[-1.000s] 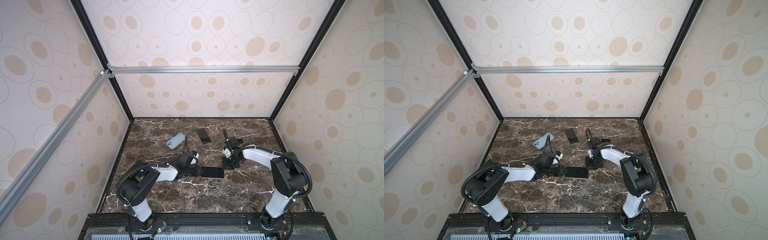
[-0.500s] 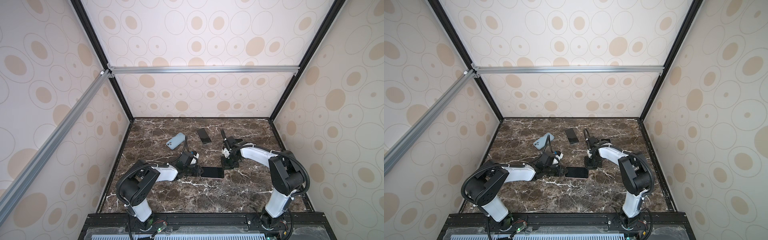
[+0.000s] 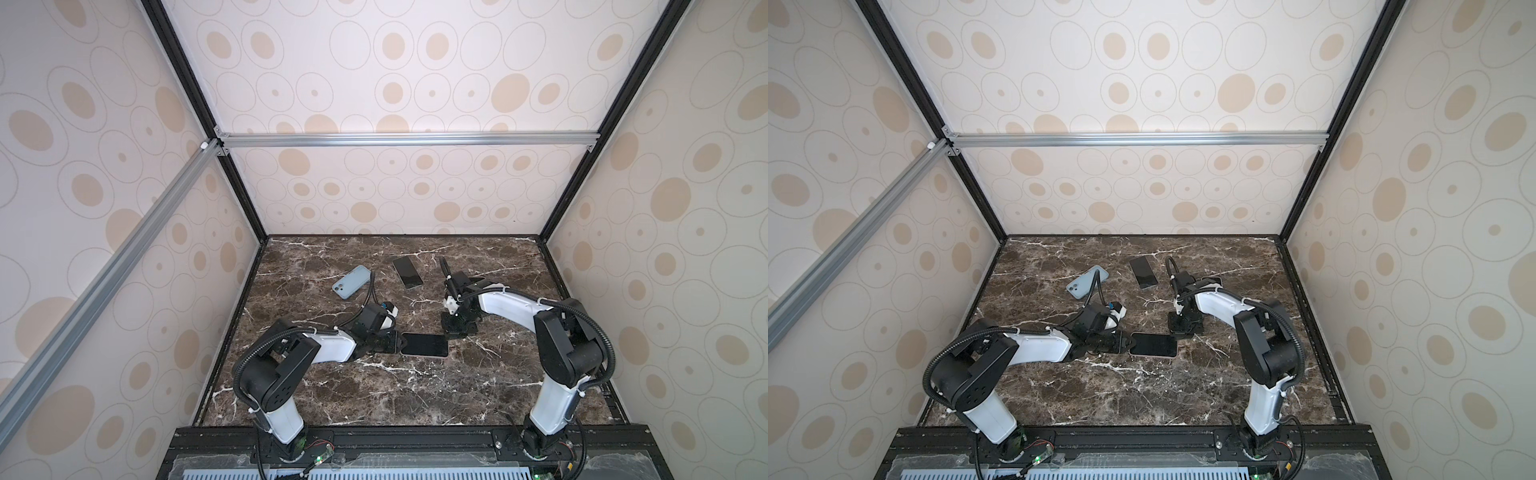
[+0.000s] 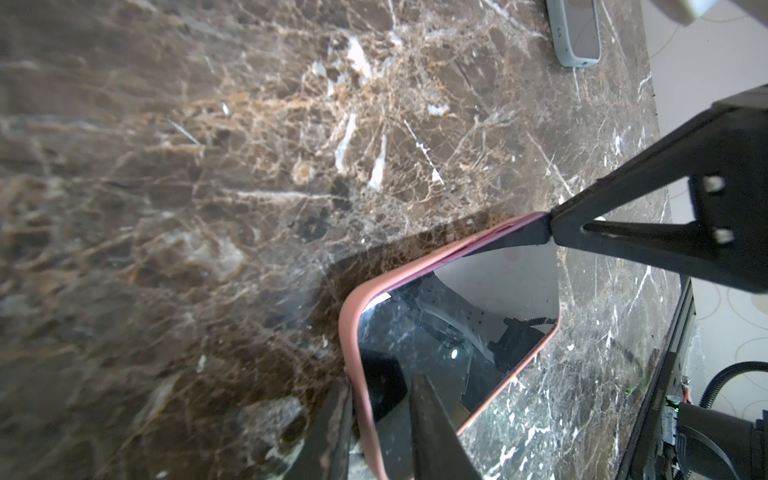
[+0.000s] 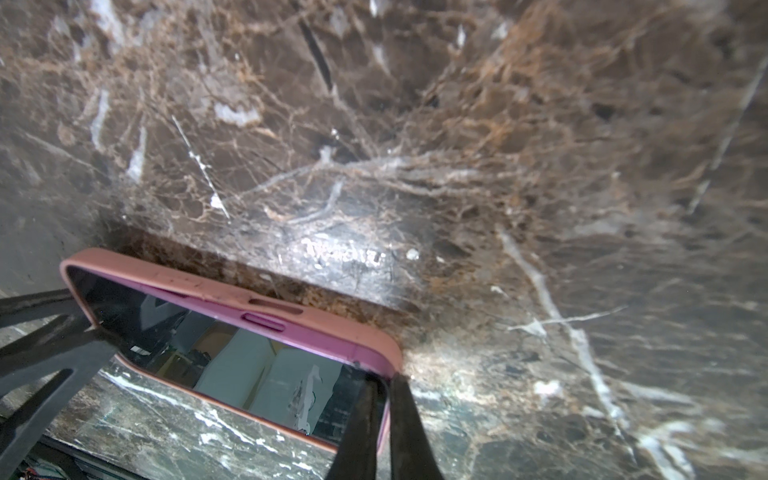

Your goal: Put the phone into the phone case

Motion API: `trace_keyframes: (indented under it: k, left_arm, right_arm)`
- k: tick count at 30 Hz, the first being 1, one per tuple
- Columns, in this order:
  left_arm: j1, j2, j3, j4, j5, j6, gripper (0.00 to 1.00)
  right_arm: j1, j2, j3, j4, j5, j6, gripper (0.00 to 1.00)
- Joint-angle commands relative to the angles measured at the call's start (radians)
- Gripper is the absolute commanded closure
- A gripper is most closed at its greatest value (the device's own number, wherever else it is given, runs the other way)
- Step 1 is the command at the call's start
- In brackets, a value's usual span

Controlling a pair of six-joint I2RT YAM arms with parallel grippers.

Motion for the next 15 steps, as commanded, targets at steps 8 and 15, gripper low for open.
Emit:
trace_keyframes:
  k: [8,15]
  left_arm:
    - [0.004,0.023,-0.013,0.043,0.001,-0.012,0.74]
    - [0.003,0.023,-0.022,0.048,-0.002,-0.02,0.74]
  right_arm:
    - [0.06,0.263,-0.098,0.174,0.071,0.018,0.9]
    - [0.083,0.295,-0.078,0.161,0.121,0.035,0.9]
